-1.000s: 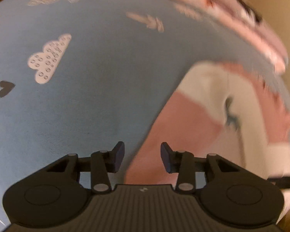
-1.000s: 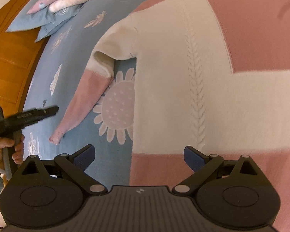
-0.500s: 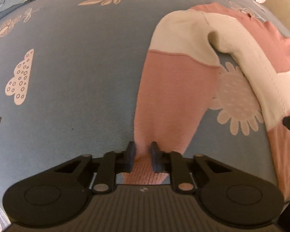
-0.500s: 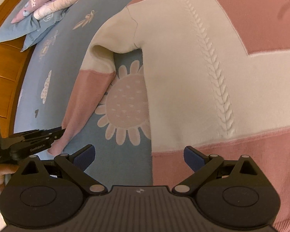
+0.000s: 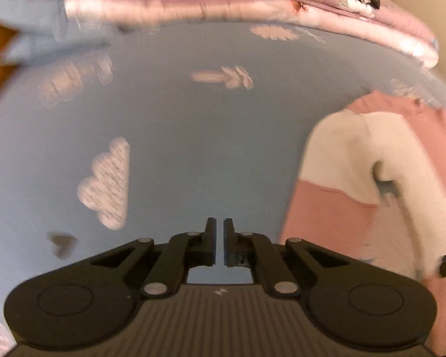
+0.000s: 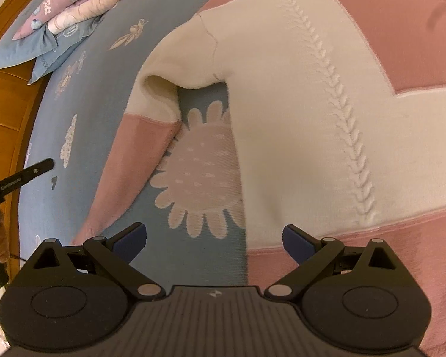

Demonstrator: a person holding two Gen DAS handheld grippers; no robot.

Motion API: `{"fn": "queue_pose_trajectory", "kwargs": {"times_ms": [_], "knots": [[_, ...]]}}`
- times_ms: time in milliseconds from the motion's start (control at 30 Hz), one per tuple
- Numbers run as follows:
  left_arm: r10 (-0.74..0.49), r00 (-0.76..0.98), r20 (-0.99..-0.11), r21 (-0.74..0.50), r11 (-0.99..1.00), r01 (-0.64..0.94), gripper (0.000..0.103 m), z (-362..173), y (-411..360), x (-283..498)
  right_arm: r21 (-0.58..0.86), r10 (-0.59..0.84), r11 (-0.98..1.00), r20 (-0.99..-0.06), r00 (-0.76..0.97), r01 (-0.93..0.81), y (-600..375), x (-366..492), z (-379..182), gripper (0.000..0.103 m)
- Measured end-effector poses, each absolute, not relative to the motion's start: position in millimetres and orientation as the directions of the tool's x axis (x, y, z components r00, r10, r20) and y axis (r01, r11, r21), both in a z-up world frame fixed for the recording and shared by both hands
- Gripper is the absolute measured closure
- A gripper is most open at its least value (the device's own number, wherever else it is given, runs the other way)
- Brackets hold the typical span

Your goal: Fold clothes

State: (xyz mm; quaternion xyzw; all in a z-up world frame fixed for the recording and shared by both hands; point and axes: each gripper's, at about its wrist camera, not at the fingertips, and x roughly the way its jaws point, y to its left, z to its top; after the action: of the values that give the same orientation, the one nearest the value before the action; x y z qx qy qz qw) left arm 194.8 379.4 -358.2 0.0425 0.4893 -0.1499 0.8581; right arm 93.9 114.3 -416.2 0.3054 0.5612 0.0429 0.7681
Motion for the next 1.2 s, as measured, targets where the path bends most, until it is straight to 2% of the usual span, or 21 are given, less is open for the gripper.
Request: {"fn": "queue_pose_trajectory", "kwargs": {"times_ms": [33,67,100,167,267,367,400,433,467,533,633,867,1200], "knots": [[-0.26,0.47,-0.843,-0.145,0.953,0.267,0.097,-362,386,195,0.521,0.412,0.808,-0.834,0.368,0.276,116,94,-416,0.003],[-0.283,0.44,-0.852,-0.181,0.948,0.26,0.09,-369,386,191,0.522,0.412,0.807,-0.833,0.369,0.277,117,94,-416,0.003],[-0.307,0.409,-0.859,-0.217,0.943,0.252,0.088,-376,387,188,0.522,0.413,0.806,-0.833,0.368,0.278,119,94,-417,0.003],[-0.354,0.348,-0.868,-0.285,0.93,0.233,0.087,-390,388,181,0.521,0.414,0.807,-0.835,0.363,0.278,121,94,-417,0.003],[-0.335,0.308,-0.891,-0.267,0.932,0.244,0.084,-406,380,171,0.516,0.412,0.812,-0.837,0.359,0.272,124,93,-418,0.003],[-0.314,0.296,-0.902,-0.236,0.933,0.271,0.069,-410,370,166,0.509,0.408,0.818,-0.842,0.353,0.27,125,92,-419,0.003],[-0.307,0.293,-0.906,-0.226,0.933,0.281,0.056,-411,367,164,0.508,0.408,0.818,-0.843,0.35,0.269,125,92,-419,0.003],[-0.3,0.289,-0.909,-0.216,0.932,0.29,0.055,-413,364,162,0.506,0.407,0.819,-0.844,0.348,0.269,125,92,-419,0.003],[-0.293,0.285,-0.913,-0.205,0.932,0.299,0.059,-414,361,160,0.503,0.405,0.821,-0.846,0.347,0.27,125,91,-419,0.003],[-0.278,0.279,-0.919,-0.185,0.93,0.318,0.087,-417,354,156,0.502,0.405,0.821,-0.848,0.343,0.272,126,91,-420,0.003],[-0.25,0.294,-0.923,-0.145,0.93,0.336,0.102,-412,347,152,0.499,0.401,0.821,-0.85,0.342,0.278,126,91,-420,0.003],[-0.208,0.411,-0.888,-0.072,0.944,0.322,0.102,-383,362,168,0.503,0.399,0.82,-0.845,0.357,0.274,123,93,-417,0.003],[-0.096,0.49,-0.866,0.018,0.975,0.223,0.102,-380,397,203,0.509,0.421,0.832,-0.839,0.345,0.221,138,98,-413,0.003]]}}
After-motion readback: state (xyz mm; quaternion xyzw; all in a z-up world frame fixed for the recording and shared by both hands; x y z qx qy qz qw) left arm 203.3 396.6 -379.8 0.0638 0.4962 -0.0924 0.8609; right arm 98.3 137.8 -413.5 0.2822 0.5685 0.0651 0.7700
